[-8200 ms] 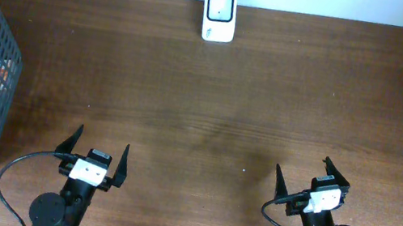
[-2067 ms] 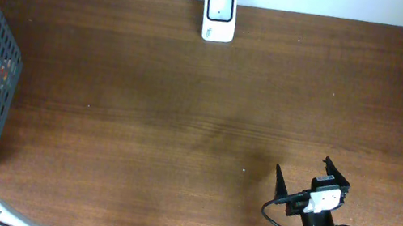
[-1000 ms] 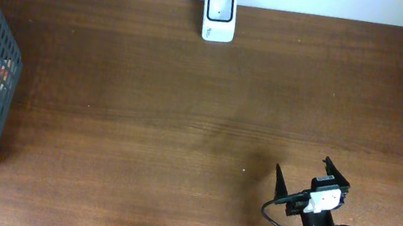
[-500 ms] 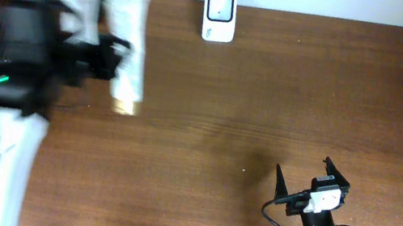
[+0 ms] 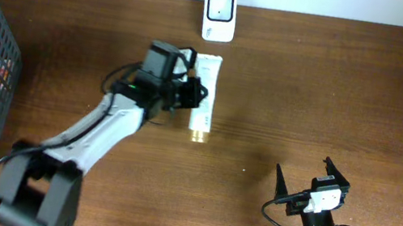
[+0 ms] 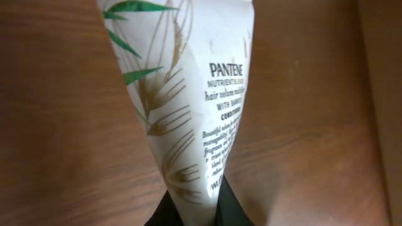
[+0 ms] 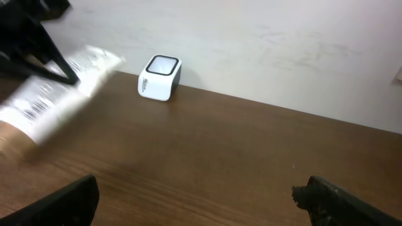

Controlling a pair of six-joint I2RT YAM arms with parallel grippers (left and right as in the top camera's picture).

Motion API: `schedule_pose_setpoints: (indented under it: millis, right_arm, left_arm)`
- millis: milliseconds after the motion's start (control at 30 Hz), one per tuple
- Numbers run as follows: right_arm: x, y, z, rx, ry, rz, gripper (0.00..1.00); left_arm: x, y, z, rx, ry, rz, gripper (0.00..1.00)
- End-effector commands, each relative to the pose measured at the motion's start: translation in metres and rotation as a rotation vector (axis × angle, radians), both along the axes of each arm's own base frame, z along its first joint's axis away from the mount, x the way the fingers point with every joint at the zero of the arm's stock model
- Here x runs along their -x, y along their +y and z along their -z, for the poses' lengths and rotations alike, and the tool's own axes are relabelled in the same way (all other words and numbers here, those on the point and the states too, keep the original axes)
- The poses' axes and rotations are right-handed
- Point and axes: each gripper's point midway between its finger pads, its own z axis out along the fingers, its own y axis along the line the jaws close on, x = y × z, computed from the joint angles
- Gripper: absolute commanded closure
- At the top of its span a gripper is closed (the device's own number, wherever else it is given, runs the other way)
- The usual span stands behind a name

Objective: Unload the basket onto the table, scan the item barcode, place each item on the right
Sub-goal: 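Place the Pantene tube upright-lying on the table near the scanner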

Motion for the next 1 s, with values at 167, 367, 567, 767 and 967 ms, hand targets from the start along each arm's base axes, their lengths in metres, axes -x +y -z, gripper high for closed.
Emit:
schedule_pose_setpoints:
  millis: [167,367,567,767,967]
  right_arm:
    - [0.0,0.001,0.003,-0.01,0.006,-0.002,0.02]
    - [0.0,0.001,0.003,-0.01,0.005,-0.001,0.02]
    - [0.0,0.001,0.003,-0.01,0.006,-0.001,0.02]
    - [0.0,0.001,0.003,-0.01,0.006,-0.002,0.02]
    - [0.0,0.001,0.003,-0.01,0.006,-0.001,0.02]
  left_arm:
    - [-0.013,-0.016,0.058,0.006,0.13,-0.184,1.0]
    - [-0.007,-0.019,0.07,0.005,0.167,-0.165,0.41]
    - [-0.013,-0.019,0.05,0.05,0.115,-0.078,0.12]
    - [-0.02,0.036,-0.017,-0.013,-0.037,-0.086,0.01]
    - [-0.01,0.121,-0.102,-0.183,-0.189,-0.211,0.01]
